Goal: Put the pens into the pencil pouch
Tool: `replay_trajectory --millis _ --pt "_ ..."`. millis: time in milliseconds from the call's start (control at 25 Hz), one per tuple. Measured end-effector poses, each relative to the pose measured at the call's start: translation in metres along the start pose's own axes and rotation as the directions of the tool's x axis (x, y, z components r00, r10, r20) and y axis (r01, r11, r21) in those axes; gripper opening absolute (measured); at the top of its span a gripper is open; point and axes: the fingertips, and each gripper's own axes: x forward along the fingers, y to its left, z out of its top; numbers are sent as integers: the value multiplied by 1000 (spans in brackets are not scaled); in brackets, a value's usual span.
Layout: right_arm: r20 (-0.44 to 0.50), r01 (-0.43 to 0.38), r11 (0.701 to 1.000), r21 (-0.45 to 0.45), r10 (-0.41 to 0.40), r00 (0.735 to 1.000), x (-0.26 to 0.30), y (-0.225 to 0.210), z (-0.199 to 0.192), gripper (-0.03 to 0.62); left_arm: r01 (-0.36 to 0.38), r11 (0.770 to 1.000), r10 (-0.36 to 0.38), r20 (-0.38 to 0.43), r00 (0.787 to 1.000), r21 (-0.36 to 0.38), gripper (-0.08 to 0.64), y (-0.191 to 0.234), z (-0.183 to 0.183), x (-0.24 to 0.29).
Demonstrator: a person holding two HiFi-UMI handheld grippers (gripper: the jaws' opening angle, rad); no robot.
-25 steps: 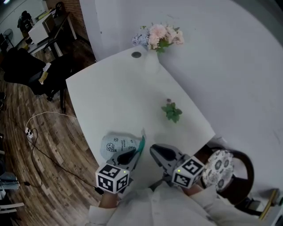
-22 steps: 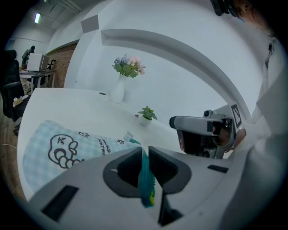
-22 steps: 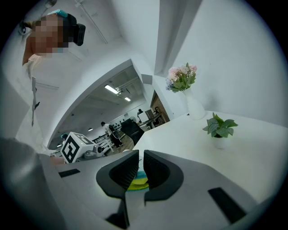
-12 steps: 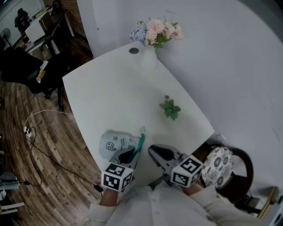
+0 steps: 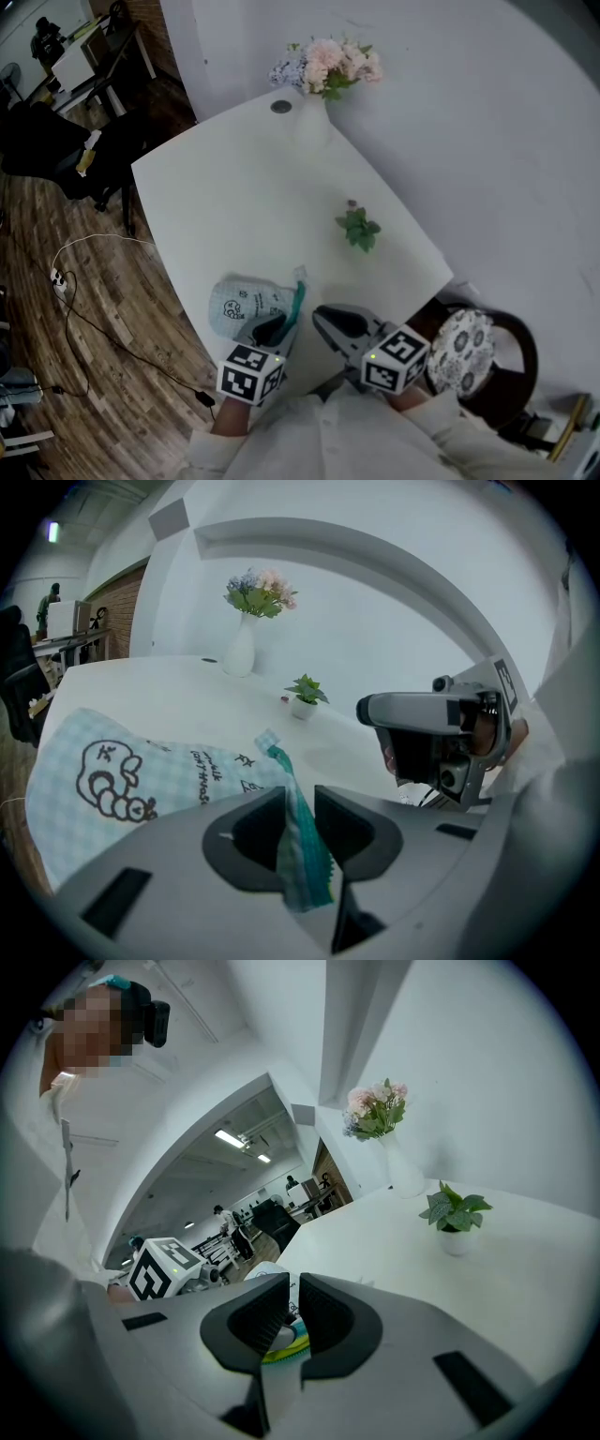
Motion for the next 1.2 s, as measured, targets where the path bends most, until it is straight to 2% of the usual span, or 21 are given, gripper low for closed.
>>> replay_trajectory --millis 400,680,840,1000,1200 --pt "-13 -20 1000 -16 20 1000 4 3 5 37 12 1000 -12 47 999 0 87 -8 12 -12" --pt "-36 -67 995 -73 65 997 14 12 19 37 13 1000 -13 146 989 -1 87 -8 38 -35" --pt "-72 -111 985 -134 102 992 21 23 29 37 9 1000 -8 216 976 -4 86 -7 54 -54" --pt "-106 -152 972 -177 135 985 27 34 38 37 6 1000 -5 282 959 -4 43 -5 68 -72" --pt "-163 -237 944 -230 203 966 34 54 44 37 -12 1000 10 302 953 6 23 -4 72 -84"
